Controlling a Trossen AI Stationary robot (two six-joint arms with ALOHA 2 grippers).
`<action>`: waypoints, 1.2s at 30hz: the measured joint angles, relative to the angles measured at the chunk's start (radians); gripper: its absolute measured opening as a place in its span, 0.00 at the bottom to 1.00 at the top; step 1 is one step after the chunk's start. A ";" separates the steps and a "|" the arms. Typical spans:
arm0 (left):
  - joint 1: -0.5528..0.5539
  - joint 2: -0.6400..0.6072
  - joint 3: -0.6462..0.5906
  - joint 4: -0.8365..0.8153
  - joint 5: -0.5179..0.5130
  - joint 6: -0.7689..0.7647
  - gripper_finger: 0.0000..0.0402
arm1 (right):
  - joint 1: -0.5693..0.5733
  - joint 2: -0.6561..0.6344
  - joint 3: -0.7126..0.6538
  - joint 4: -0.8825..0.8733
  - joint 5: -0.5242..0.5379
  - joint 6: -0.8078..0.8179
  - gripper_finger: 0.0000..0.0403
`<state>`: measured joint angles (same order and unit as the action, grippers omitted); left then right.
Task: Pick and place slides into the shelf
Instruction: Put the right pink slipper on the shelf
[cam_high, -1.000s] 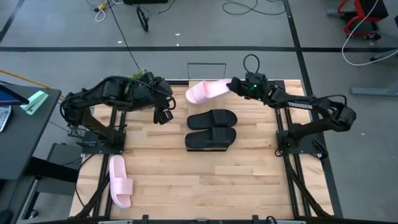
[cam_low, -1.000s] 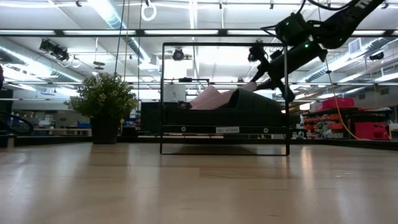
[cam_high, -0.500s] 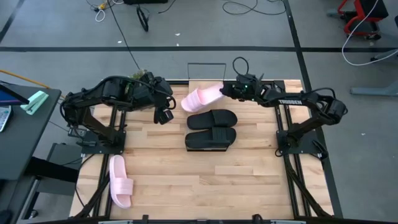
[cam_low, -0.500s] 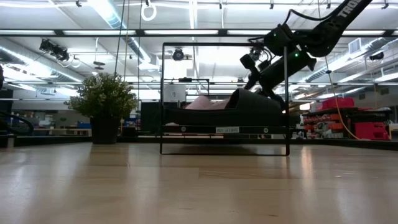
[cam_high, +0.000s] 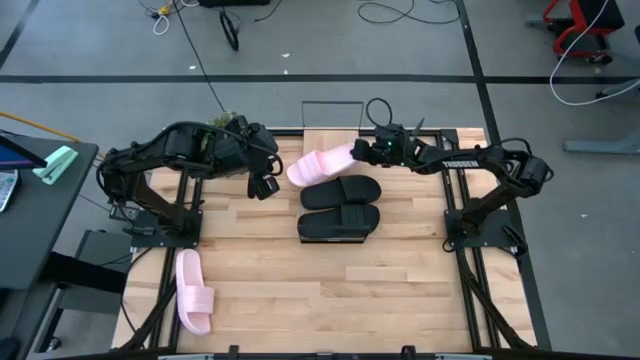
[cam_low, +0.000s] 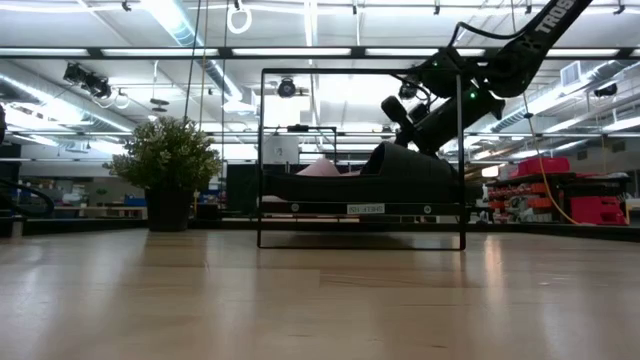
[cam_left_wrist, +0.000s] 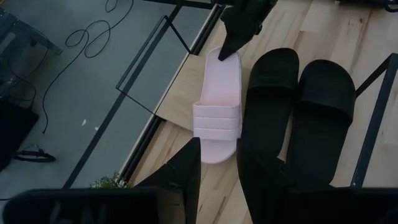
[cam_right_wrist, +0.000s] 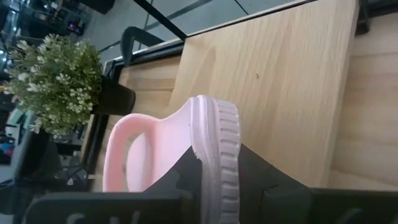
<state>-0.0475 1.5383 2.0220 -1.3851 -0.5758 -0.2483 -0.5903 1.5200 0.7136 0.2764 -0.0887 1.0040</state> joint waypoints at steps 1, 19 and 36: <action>0.000 0.000 0.000 0.000 0.000 0.000 0.27 | 0.000 0.000 0.000 -0.006 0.004 -0.008 0.15; 0.000 0.000 0.000 0.007 0.000 0.000 0.27 | 0.000 0.000 0.001 -0.133 0.045 -0.115 0.16; 0.000 0.000 0.000 0.025 0.000 0.001 0.27 | 0.000 -0.001 -0.001 -0.192 0.061 -0.146 0.28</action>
<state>-0.0475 1.5387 2.0220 -1.3598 -0.5758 -0.2476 -0.5903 1.5194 0.7124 0.0847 -0.0277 0.8585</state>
